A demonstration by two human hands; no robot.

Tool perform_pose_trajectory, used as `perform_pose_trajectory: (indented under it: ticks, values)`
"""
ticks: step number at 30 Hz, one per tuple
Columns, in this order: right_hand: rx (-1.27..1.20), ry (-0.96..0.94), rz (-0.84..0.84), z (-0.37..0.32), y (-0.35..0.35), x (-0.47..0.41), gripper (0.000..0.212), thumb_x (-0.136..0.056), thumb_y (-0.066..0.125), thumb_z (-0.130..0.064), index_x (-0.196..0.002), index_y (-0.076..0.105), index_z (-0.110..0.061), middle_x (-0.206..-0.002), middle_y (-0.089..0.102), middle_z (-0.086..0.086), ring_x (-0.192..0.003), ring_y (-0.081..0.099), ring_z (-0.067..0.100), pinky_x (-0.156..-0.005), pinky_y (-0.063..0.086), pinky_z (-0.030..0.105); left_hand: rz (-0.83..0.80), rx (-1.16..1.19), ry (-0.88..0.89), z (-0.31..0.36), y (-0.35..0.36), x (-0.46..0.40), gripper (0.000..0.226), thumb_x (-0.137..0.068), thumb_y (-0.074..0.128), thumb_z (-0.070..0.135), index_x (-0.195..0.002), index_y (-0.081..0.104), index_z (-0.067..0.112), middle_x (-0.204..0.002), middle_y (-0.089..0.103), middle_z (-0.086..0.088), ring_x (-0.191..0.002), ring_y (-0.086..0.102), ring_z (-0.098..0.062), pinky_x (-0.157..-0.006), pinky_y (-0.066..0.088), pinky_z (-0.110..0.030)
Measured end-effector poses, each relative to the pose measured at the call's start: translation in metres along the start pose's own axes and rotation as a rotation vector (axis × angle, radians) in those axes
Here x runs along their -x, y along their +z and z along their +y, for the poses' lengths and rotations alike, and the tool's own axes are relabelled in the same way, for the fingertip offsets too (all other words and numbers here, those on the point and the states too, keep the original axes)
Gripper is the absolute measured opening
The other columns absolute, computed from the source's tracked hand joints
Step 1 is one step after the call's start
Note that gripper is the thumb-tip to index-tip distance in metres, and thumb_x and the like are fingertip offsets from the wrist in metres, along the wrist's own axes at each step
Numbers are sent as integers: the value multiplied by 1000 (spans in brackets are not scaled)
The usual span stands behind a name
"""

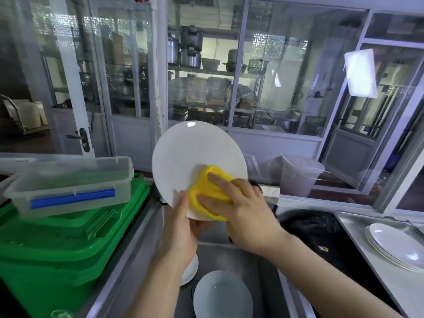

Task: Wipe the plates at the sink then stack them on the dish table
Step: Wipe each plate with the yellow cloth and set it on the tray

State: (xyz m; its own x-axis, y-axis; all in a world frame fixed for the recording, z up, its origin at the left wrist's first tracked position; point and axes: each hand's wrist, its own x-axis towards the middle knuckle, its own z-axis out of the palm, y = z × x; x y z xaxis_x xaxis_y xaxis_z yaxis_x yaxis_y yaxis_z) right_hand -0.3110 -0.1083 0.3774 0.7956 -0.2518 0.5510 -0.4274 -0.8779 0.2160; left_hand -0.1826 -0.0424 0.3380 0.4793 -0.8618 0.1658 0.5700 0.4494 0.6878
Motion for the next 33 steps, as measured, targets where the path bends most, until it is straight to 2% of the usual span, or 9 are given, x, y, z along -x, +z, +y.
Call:
perform_pose_trajectory:
  ticks: [7,13,16,19,21,24,27,29,33]
  values:
    - [-53,-154,5,17,8,19,68,-68,34,-10,-120,63,-43,-146,45,-4,-106,54,37,-79,48,47,41,-47,43,-3,-7,4,50,-87,54,38,-132,55,17,-121,68,-9,-109,66,-27,-68,57,-38]
    - [-117,118,184,43,12,18,67,-65,63,14,-120,68,-25,-143,43,9,-97,54,47,-85,48,49,96,-215,75,-7,-7,9,33,-96,49,10,-122,57,27,-120,68,-4,-110,65,-24,-84,56,-51]
    - [-325,330,237,42,13,7,66,-79,60,12,-135,53,-22,-148,26,-2,-116,45,45,-100,32,37,131,-377,97,-15,-3,16,26,-97,50,10,-116,62,24,-117,70,0,-108,66,-19,-88,55,-45]
    - [-726,494,289,31,7,-3,60,-91,53,4,-138,42,-31,-154,22,-7,-140,29,19,-112,22,21,64,-625,214,-21,-3,18,25,-95,54,20,-117,64,25,-113,71,11,-109,63,-5,-94,50,-27]
    - [-1042,627,351,21,-1,-8,54,-95,52,-4,-132,42,-42,-153,32,-3,-140,31,13,-115,27,32,48,-787,251,-26,-6,16,29,-96,53,18,-124,60,18,-115,69,8,-113,61,-10,-96,47,-25]
    - [-1657,730,398,10,-11,-11,35,-91,61,-23,-124,57,-30,-122,64,3,-116,57,24,-100,47,45,34,-978,253,-32,-10,14,25,-97,50,13,-118,57,26,-79,67,22,-91,64,-23,-65,44,-10]
    - [-1840,725,362,6,-15,-12,64,-64,76,-46,-121,56,-26,-101,67,1,-96,66,18,-84,56,38,-63,-1180,332,-26,-16,13,45,-97,49,14,-114,42,55,-78,63,17,-74,58,-18,-55,39,-10]
    - [-1844,785,364,7,-12,-13,63,-60,80,-39,-115,56,-21,-89,67,1,-85,67,17,-74,57,34,-85,-1286,375,-21,-21,10,55,-95,49,12,-117,34,60,-86,63,10,-71,56,-18,-56,40,-13]
    - [-1898,1014,363,14,-1,-10,19,-78,67,-7,-93,62,-16,-72,65,7,-67,66,22,-61,55,36,-128,-1546,438,-16,-28,6,57,-92,48,11,-134,36,46,-105,65,2,-85,62,-29,-60,37,-27]
